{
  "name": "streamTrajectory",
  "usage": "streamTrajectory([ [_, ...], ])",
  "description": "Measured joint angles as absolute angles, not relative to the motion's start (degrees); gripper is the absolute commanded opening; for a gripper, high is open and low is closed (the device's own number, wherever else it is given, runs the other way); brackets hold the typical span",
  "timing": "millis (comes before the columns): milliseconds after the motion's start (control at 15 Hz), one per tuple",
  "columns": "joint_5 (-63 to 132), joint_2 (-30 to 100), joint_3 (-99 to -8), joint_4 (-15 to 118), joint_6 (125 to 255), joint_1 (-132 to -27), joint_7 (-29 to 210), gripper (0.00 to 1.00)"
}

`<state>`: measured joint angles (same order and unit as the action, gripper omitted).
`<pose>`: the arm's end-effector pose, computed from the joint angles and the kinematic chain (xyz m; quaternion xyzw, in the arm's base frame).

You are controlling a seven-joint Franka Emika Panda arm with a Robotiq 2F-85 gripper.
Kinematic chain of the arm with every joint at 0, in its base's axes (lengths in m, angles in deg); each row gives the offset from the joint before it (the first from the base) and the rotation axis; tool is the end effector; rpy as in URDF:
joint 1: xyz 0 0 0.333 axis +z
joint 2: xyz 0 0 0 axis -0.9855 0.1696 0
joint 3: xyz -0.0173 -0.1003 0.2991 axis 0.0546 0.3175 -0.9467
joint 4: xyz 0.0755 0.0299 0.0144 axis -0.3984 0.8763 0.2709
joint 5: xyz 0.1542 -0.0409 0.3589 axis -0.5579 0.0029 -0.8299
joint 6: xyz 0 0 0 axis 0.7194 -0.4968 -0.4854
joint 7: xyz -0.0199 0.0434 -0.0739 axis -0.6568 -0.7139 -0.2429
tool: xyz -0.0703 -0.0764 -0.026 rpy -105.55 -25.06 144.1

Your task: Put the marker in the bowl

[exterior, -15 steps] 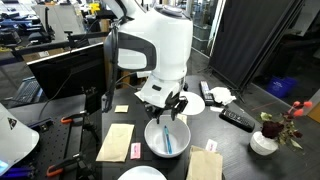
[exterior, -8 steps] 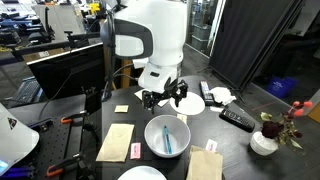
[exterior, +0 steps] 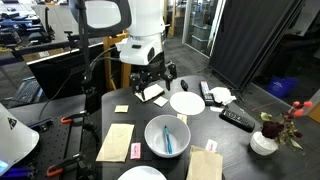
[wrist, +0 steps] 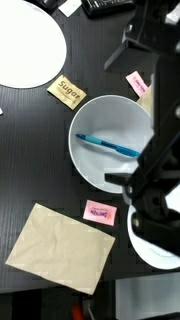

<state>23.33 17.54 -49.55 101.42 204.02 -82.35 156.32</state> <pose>0.4746 -0.0846 0.3090 -0.7239 0.6856 -0.0345 0.0689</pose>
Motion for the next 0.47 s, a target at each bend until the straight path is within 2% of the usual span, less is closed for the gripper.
streamTrajectory([
  [467, 25.5, 12.08, -51.7, 105.16, 204.02, -82.48, 158.27, 1.0],
])
